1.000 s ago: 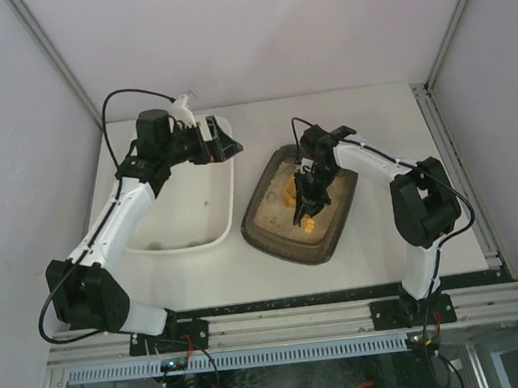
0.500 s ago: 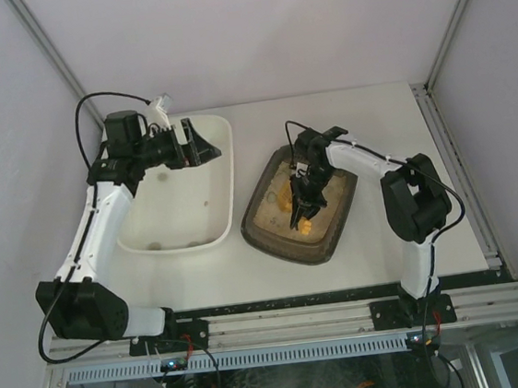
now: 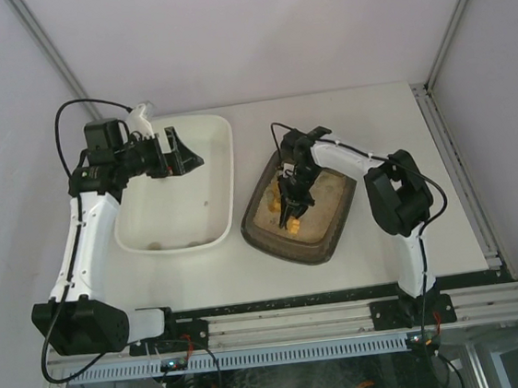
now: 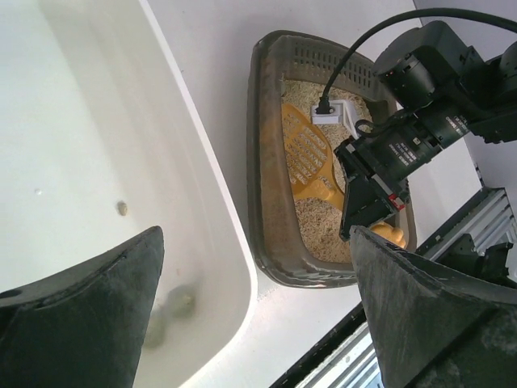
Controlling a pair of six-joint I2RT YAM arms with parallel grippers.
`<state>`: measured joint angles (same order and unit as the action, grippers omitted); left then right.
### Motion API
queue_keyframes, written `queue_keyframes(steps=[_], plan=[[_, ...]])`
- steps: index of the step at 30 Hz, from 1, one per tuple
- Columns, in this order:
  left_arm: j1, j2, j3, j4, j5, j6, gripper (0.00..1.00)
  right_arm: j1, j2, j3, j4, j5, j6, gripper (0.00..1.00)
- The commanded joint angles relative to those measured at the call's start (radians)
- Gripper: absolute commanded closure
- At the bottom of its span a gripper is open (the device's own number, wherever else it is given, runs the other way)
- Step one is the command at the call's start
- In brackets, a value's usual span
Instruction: Clean the litter box
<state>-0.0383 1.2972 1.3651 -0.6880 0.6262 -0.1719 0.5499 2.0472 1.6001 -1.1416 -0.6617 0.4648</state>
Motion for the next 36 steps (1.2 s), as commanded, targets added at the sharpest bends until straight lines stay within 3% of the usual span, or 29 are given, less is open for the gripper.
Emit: queue_keyframes(steps=[1,9,21,26,29,33,36], plan=[[0.019,-0.039,-0.003,-0.005,0.006,0.043,0.00,-0.010,-0.005,0.017,0.136,-0.010,0.043,1.00],[0.025,-0.047,-0.028,-0.006,0.024,0.059,0.00,-0.102,-0.195,-0.261,0.417,-0.117,0.146,1.00],[0.028,-0.030,-0.063,-0.113,-0.004,0.221,0.01,-0.132,-0.434,-0.483,0.540,-0.160,0.118,1.00],[0.028,-0.027,-0.034,-0.160,-0.172,0.266,0.00,-0.138,-0.575,-0.601,0.678,-0.188,0.122,1.00],[0.028,-0.034,-0.015,-0.168,-0.286,0.299,0.00,-0.143,-0.709,-0.746,0.863,-0.196,0.173,1.00],[0.028,-0.040,-0.007,-0.187,-0.339,0.313,0.00,-0.153,-0.910,-0.967,1.159,-0.184,0.227,1.00],[0.028,-0.052,-0.023,-0.187,-0.347,0.313,0.00,-0.177,-1.044,-1.033,1.204,-0.164,0.194,1.00]])
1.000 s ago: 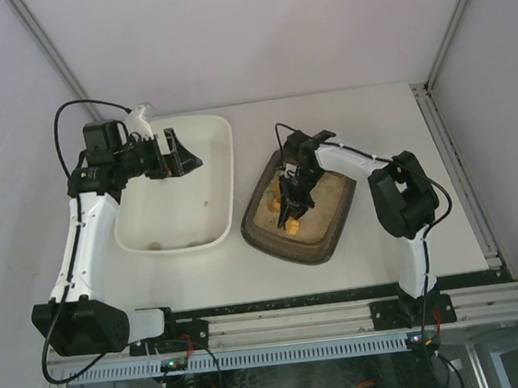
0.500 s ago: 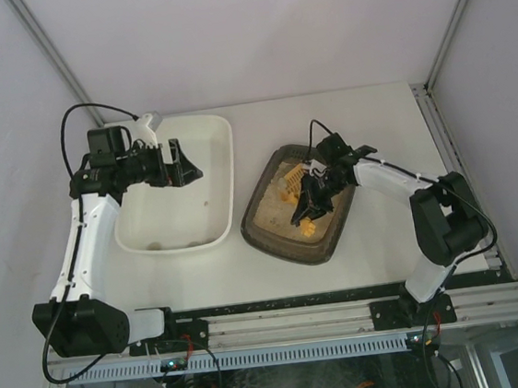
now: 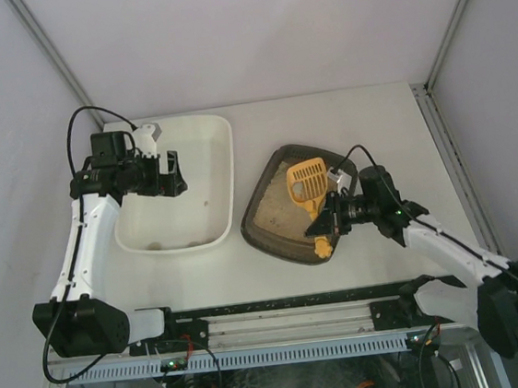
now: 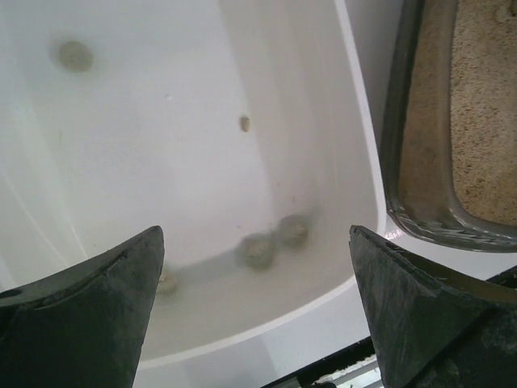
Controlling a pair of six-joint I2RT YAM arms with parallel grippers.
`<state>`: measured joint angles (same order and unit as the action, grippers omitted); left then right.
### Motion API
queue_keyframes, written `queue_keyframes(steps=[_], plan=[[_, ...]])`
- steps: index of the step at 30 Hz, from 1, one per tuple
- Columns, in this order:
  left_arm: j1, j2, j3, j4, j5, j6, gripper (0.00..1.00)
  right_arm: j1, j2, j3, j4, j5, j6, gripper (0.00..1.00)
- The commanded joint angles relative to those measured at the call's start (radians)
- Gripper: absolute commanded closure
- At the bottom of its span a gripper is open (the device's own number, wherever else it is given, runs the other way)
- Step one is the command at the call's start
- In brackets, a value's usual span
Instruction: Clean the litter box
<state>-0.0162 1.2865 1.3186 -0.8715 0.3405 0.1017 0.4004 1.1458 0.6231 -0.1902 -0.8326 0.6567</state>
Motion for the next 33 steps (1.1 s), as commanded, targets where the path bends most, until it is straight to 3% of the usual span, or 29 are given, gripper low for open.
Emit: queue_keyframes(steps=[1,5,9,13,17,21,25,28,31,33], plan=[[0.006,-0.044,0.018,-0.004,-0.062,0.039,0.00,-0.042,-0.164,-0.066,0.253,0.020,0.002,1.00],[0.006,-0.053,0.001,-0.004,-0.070,0.041,0.00,-0.004,-0.151,-0.073,0.257,-0.032,0.020,1.00],[0.006,-0.066,-0.009,0.000,-0.066,0.037,0.00,-0.101,-0.166,-0.140,0.339,-0.051,0.109,1.00],[0.006,-0.073,-0.019,0.002,-0.069,0.033,0.00,-0.006,-0.111,-0.116,0.348,-0.080,0.128,1.00],[0.006,-0.077,-0.031,0.010,-0.071,0.030,0.00,-0.144,-0.125,-0.184,0.461,-0.139,0.226,1.00],[0.006,-0.075,-0.040,0.010,-0.070,0.027,0.00,-0.077,-0.091,-0.135,0.413,-0.172,0.202,1.00],[0.005,-0.074,-0.045,0.019,-0.081,0.022,0.00,-0.161,-0.078,-0.133,0.378,-0.178,0.193,1.00],[0.006,-0.072,-0.034,0.015,-0.093,0.025,0.00,-0.048,-0.056,-0.078,0.321,-0.176,0.165,1.00],[0.006,-0.065,-0.033,0.016,-0.084,0.020,0.00,-0.129,-0.050,-0.080,0.275,-0.175,0.139,1.00],[0.005,-0.058,-0.037,0.021,-0.069,0.008,0.00,-0.107,-0.041,-0.073,0.284,-0.164,0.144,1.00]])
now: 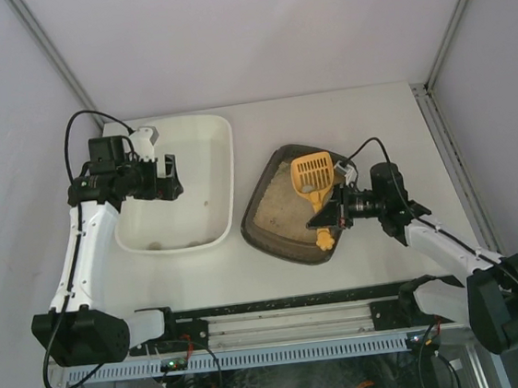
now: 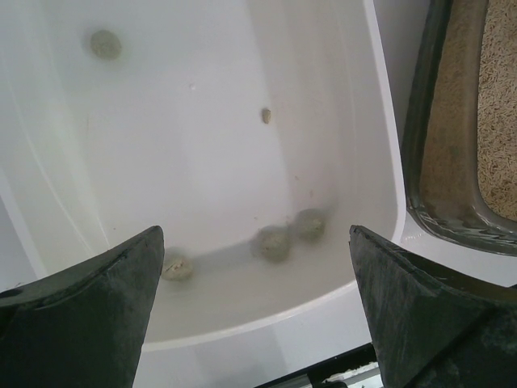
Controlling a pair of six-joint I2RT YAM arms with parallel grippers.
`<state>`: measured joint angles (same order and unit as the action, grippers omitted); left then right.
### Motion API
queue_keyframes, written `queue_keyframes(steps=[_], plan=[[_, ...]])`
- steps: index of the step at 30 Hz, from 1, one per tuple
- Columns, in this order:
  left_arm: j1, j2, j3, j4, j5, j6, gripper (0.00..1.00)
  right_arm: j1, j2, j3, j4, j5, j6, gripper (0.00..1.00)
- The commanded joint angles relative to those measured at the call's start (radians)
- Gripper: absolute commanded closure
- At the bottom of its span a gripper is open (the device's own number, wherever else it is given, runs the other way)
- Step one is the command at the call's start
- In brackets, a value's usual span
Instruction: Clean the litter box
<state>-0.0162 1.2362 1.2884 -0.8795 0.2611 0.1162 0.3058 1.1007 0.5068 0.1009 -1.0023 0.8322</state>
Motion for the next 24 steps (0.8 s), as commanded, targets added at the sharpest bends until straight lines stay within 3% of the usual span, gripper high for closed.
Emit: queue_keyframes(steps=[1,3,8,12,18,24], plan=[[0.006,-0.005,-0.007,0.029,0.016,-0.009,0.00,0.030,0.014,0.053,-0.007,0.011,-0.031,1.00],[0.005,-0.004,-0.002,0.027,0.024,-0.006,0.00,0.074,0.034,0.068,-0.001,0.004,-0.024,1.00],[0.007,0.001,0.042,0.020,0.003,0.002,0.00,0.002,0.033,0.076,-0.016,0.022,-0.028,1.00],[0.036,0.088,0.192,-0.138,0.026,0.058,0.00,0.043,0.081,0.161,-0.080,0.034,-0.054,1.00],[0.166,0.138,0.298,-0.210,0.146,0.022,0.00,0.088,0.161,0.261,-0.133,0.061,-0.084,1.00],[0.432,0.151,0.371,-0.181,0.411,-0.104,0.00,0.247,0.360,0.597,-0.355,0.181,-0.191,1.00]])
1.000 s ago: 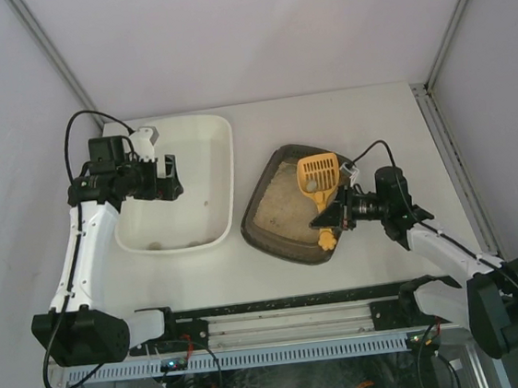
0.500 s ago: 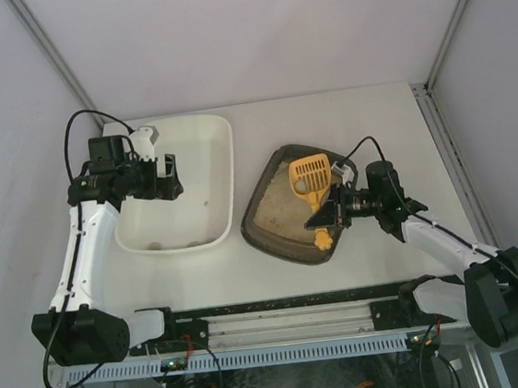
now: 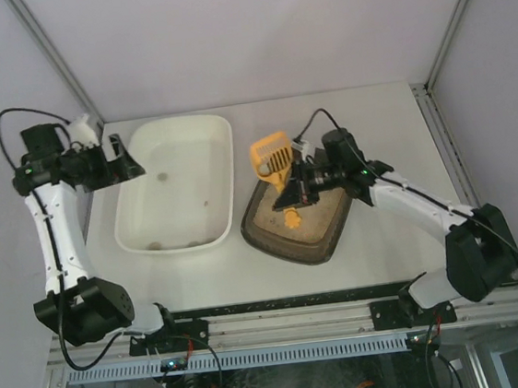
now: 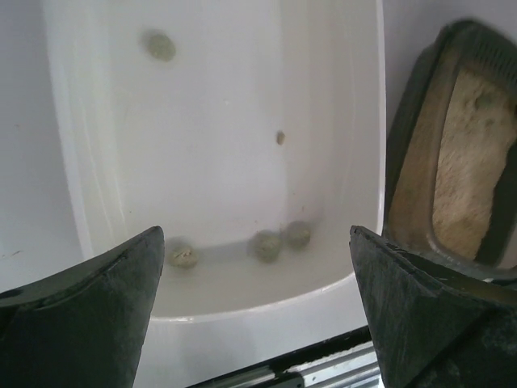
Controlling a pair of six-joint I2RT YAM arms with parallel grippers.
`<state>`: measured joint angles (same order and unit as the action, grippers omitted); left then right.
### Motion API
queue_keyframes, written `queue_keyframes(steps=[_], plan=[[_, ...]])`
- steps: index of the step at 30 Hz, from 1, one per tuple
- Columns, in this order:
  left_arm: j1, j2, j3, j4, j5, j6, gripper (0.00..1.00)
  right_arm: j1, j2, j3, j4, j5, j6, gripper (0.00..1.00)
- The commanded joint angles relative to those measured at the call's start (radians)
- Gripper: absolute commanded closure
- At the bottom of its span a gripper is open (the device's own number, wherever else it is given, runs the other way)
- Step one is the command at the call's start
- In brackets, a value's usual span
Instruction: Clean the litter box
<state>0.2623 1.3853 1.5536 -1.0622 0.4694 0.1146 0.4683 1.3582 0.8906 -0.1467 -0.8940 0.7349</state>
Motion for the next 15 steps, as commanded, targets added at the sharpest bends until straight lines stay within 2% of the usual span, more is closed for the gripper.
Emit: queue_keyframes(steps=[1,4,8,15], plan=[[0.183,0.023,0.153,-0.018,0.193,-0.139,0.00,0.105,0.171,0.313,-0.160,0.093,-0.115,1.00],[0.219,0.060,0.227,-0.079,0.091,-0.177,0.00,0.167,0.338,0.552,-0.416,0.227,-0.214,1.00],[0.284,0.072,0.223,-0.047,0.014,-0.177,0.00,0.269,0.532,0.829,-0.671,0.381,-0.324,1.00],[0.403,0.128,0.244,-0.066,0.114,-0.161,0.01,0.423,0.738,1.139,-0.895,0.691,-0.420,1.00]])
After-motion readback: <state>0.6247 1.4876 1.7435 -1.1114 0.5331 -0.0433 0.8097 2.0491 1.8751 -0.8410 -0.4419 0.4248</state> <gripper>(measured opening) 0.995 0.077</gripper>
